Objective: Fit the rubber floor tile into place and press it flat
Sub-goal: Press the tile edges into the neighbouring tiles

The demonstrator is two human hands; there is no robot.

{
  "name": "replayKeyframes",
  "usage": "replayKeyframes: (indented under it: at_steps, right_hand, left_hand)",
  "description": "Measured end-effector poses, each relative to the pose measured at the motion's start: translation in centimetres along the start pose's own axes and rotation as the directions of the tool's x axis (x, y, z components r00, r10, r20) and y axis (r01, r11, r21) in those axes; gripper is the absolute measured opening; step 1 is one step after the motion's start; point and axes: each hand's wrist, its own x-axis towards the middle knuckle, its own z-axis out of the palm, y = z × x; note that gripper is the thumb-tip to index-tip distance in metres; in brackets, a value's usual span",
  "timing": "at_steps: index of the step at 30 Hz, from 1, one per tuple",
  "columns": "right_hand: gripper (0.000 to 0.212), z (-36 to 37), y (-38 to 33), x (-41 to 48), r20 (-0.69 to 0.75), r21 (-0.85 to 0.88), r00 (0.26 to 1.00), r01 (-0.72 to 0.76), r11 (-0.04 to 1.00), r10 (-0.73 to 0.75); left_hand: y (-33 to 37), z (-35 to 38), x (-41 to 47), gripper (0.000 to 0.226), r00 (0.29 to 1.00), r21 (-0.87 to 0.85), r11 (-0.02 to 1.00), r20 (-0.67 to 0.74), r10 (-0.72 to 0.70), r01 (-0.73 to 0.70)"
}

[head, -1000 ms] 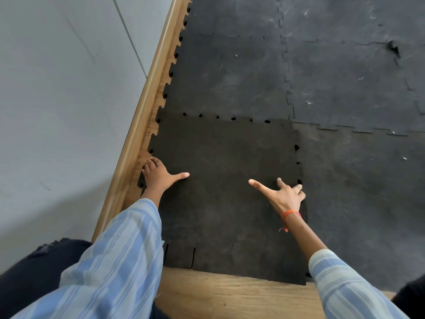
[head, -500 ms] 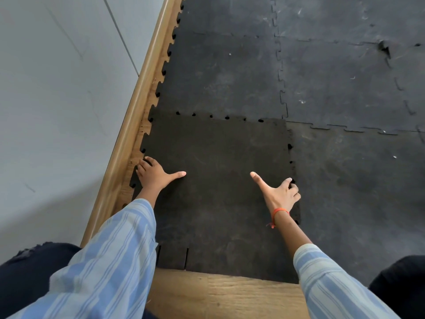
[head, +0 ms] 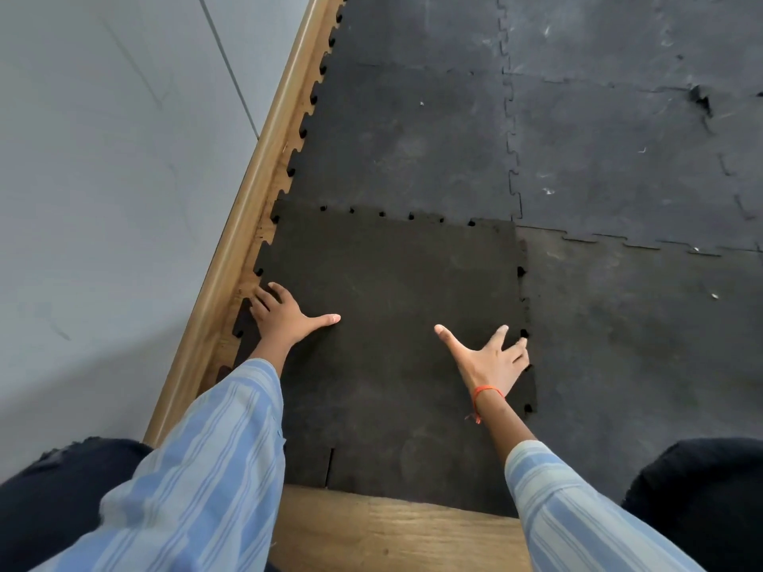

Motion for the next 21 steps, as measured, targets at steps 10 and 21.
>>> replayKeyframes:
  at_steps: [10, 21]
  right_hand:
    - [0.09, 0.7, 6.2, 1.7, -0.102, -0.352, 0.951, 0.239, 0.905, -0.291]
    - [0.097, 0.5, 6.7, 2.8, -0.005, -0.362, 0.967, 0.235, 0.902, -0.254]
  left_hand:
    - [5.5, 4.8, -3.7, 0.127, 0.973, 0.128, 0.966, -0.019, 0.231, -0.227]
    - [6.2, 5.6, -3.7, 0.125, 0.977, 0.146, 0.973, -0.091, 0.195, -0.181]
